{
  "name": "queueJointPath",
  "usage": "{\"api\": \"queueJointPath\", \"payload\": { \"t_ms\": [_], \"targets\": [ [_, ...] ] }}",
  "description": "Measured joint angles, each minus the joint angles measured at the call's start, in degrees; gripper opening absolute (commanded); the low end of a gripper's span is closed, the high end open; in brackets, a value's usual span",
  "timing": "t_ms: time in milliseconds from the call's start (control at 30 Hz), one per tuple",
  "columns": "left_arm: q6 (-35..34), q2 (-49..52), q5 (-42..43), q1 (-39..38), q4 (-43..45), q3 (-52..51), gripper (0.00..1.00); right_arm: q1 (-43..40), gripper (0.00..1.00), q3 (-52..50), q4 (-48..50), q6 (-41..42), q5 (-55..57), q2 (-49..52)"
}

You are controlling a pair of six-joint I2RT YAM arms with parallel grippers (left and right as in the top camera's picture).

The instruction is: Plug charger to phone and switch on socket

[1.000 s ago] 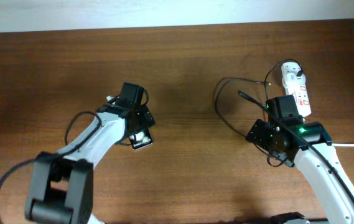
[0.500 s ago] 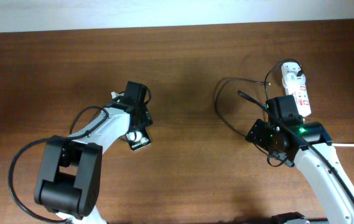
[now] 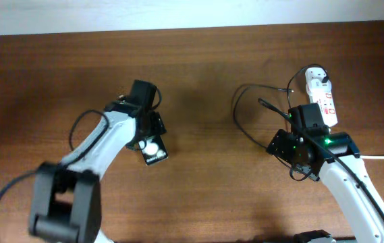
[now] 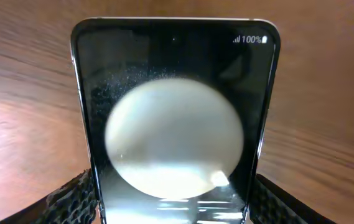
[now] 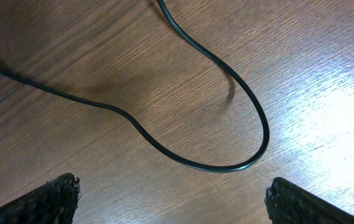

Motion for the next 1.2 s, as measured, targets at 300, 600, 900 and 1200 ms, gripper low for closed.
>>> {"api": "queueJointPath", "payload": {
  "t_ms": [300, 600, 900, 1200],
  "targets": [
    [0.00, -25.77, 0.92, 0.00, -10.99, 0.66, 0.73, 0.00, 0.99, 0.00, 0.02, 0.02, 0.00, 0.00],
    [-0.24, -35.60, 13.40, 0.00, -13.27, 0.70, 0.72, 0.00, 0.99, 0.00, 3.45, 0.00, -3.72, 0.00],
    [-14.84, -33.48, 15.04, 0.00, -11.28, 0.70, 0.72, -0.09, 0.99, -0.11, 8.04, -25.97, -53.20, 0.15],
    [-33.05, -32.44, 15.80, 0.00, -7.87, 0.70, 0.72, 19.28, 0.86, -0.37, 34.97, -35.69, -58.05, 0.44]
  ]
}}
